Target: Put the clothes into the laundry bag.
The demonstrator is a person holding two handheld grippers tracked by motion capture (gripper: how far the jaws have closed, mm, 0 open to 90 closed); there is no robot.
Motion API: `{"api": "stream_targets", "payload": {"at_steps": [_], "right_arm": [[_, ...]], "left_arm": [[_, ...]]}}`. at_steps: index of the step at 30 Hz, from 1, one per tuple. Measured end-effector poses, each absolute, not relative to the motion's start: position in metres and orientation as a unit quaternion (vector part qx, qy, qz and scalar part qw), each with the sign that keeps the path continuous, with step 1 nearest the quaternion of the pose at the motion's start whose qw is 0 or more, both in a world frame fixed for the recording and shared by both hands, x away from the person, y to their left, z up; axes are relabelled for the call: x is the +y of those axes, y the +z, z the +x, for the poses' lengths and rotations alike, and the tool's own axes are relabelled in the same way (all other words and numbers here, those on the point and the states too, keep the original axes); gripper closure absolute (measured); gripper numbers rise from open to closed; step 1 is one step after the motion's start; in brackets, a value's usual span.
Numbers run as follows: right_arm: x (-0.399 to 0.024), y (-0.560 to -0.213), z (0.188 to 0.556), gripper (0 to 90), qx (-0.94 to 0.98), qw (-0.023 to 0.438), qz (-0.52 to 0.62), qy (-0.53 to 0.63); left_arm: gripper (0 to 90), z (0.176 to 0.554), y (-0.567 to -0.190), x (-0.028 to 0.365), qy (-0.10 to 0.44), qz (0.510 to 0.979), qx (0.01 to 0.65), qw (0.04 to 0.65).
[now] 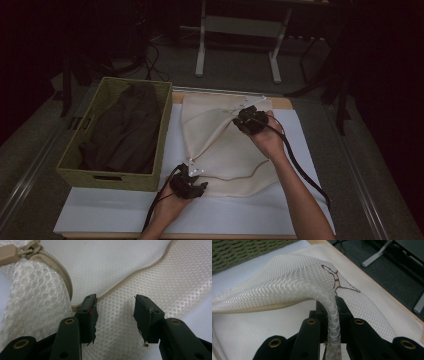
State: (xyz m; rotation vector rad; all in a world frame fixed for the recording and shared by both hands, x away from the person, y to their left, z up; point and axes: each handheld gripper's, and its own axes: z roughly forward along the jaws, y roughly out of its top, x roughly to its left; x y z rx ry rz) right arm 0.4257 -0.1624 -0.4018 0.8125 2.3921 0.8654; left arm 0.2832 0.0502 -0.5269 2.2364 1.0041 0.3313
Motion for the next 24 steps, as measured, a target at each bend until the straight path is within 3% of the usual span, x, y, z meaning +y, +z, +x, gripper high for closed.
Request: {"api": "stream_targets", "payload": {"at_steps": [6, 14, 24], "right_arm": [[-0.163, -0.402, 0.426, 84.5, 0.878, 0.229, 0.290, 0.304], [-0.163, -0.403, 0.425, 84.2, 0.880, 0.223, 0.290, 0.304], [-0.164, -0.404, 0.425, 84.3, 0.885, 0.216, 0.284, 0.298]], "left_arm": [[53.2, 0.291, -0.518, 0.042, 0.107, 0.876, 0.380, 0.278], [48.7, 0.307, -0.500, 0.029, 0.041, 0.917, 0.353, 0.181], [49.8, 0.314, -0.471, 0.033, 0.022, 0.928, 0.332, 0.165]]}}
